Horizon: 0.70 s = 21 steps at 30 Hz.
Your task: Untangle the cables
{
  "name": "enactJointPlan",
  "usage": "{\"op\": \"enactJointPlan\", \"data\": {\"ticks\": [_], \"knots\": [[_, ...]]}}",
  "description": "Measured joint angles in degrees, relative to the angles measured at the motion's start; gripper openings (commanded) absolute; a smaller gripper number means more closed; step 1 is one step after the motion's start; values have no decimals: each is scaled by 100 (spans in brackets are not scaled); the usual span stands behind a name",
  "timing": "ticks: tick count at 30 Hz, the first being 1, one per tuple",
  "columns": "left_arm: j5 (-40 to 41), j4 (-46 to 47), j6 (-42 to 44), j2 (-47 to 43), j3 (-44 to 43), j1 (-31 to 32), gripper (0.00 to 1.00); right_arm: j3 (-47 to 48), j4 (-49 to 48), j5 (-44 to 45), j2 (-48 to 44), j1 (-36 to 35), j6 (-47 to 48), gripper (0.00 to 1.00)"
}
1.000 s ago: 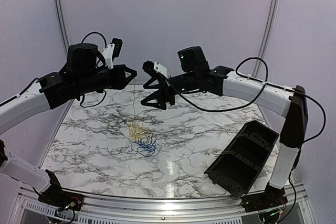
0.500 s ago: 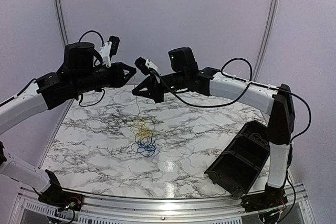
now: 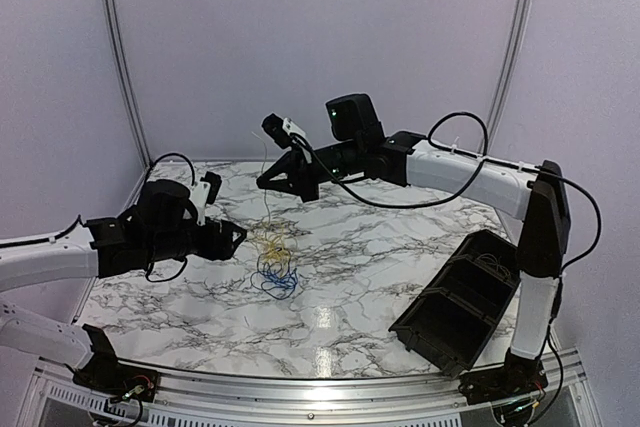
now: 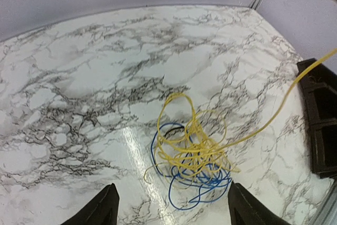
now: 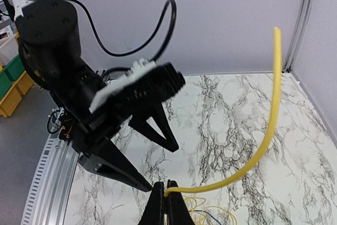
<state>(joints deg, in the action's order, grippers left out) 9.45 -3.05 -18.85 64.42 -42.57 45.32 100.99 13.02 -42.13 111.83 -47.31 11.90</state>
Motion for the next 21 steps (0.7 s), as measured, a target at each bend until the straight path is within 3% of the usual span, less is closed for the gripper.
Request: {"op": "enactJointPlan", "data": {"ticks": [10, 16, 18, 21], "knots": [[20, 1088, 138, 1237, 452, 2, 65, 0, 57, -385, -20, 0, -146, 0], [136, 1366, 361, 1998, 219, 2, 43, 0, 76, -455, -20, 0, -146, 0], [181, 1467, 450, 2184, 136, 2, 43, 0, 81, -479, -20, 0, -144, 0], [221, 1648, 509, 2306, 116, 2, 54, 0, 87, -494, -20, 0, -142, 0]]}}
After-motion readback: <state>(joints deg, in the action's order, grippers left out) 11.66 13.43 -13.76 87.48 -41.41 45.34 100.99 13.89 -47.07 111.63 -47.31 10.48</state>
